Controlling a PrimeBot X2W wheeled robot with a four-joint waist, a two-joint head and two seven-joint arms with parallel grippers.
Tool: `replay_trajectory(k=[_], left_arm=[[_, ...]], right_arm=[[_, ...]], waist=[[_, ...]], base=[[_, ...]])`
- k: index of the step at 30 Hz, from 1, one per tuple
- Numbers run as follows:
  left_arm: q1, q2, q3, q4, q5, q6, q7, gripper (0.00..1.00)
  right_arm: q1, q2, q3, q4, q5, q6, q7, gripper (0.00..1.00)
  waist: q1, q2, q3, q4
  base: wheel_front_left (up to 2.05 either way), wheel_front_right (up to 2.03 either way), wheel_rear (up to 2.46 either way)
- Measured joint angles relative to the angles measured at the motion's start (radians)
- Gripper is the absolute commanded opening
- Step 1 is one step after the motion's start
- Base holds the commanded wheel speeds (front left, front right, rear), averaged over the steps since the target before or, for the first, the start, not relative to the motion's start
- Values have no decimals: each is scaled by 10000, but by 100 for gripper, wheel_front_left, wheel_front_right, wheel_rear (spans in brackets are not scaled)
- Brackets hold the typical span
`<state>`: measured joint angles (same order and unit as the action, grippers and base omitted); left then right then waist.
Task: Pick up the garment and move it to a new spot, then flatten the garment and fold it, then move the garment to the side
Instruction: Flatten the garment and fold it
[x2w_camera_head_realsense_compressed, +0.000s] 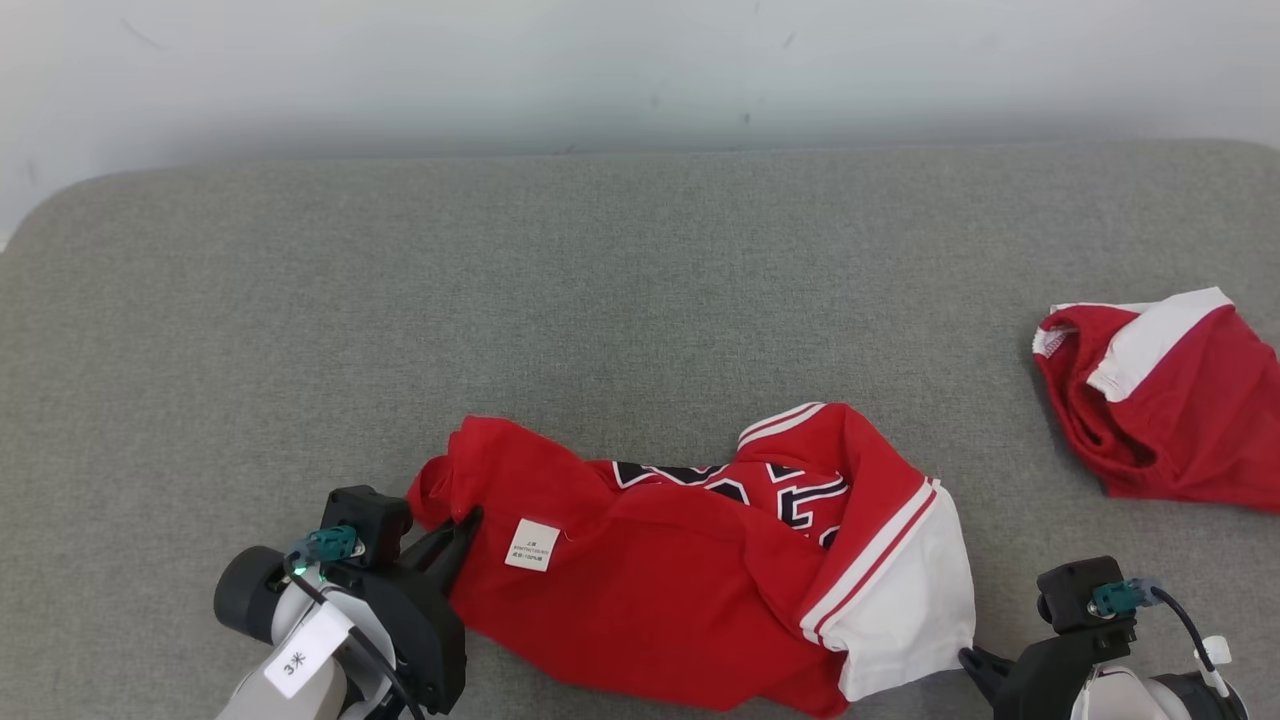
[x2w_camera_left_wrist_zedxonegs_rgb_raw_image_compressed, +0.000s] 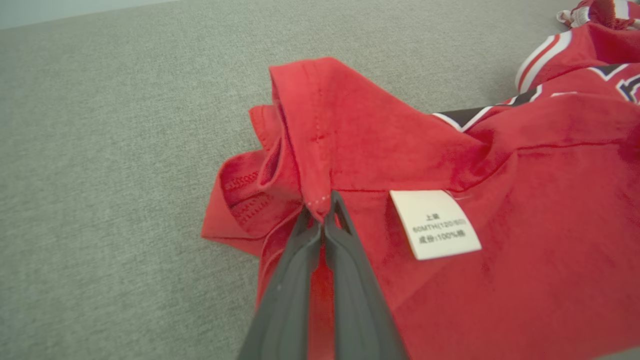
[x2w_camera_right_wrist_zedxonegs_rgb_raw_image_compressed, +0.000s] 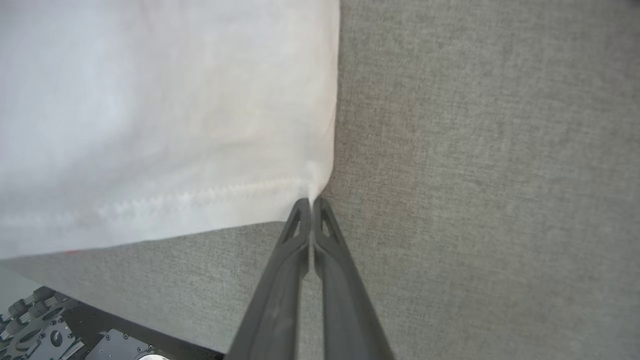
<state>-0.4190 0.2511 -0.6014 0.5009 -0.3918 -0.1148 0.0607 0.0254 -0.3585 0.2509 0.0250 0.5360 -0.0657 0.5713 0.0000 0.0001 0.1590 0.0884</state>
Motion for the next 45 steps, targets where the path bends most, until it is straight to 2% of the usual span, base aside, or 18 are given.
replay_trajectory(k=[5, 11, 16, 23, 27, 34, 41, 45], left_arm=[[24, 6, 13, 17, 56, 19, -107, 0], [150, 61, 405, -163, -128, 157, -456, 0], [285, 374, 800, -625, -186, 405, -821, 0], [1293, 552, 1005, -1361, -236, 715, -1246, 0], [1817, 529, 957, -1747, -324, 796, -1287, 0], [2540, 485, 318, -1904, -403, 696, -986, 0], [2539, 439, 360, -1931, -443, 713, -775, 0], [2537, 543, 550, -1944, -516, 886, -732, 0]], right_arm=[[-6, 84, -73, 50, 146, 128, -176, 0], [-198, 48, -880, -253, 715, 228, -667, 0], [-371, -230, -1572, -608, 917, 307, -1066, 0], [-108, -232, -2006, -970, 1225, 318, -1480, 0], [337, -201, -2088, -984, 1407, 322, -1582, 0], [472, -169, -2090, -1080, 1415, 353, -1622, 0], [452, -174, -1977, -1051, 1402, 364, -1607, 0], [453, -194, -1935, -966, 1383, 364, -1576, 0]], waist=[[0, 0, -168, 92], [0, 0, -422, 198], [-1, -1, -626, 235], [-1, -1, -758, 185], [-1, -1, -771, 182], [-1, 0, -722, 204], [-1, -1, -701, 261], [-1, -1, -717, 296]], base=[[0, 0, 0], [0, 0, 0], [0, 0, 0], [0, 0, 0], [0, 0, 0], [0, 0, 0], [0, 0, 0], [0, 0, 0]])
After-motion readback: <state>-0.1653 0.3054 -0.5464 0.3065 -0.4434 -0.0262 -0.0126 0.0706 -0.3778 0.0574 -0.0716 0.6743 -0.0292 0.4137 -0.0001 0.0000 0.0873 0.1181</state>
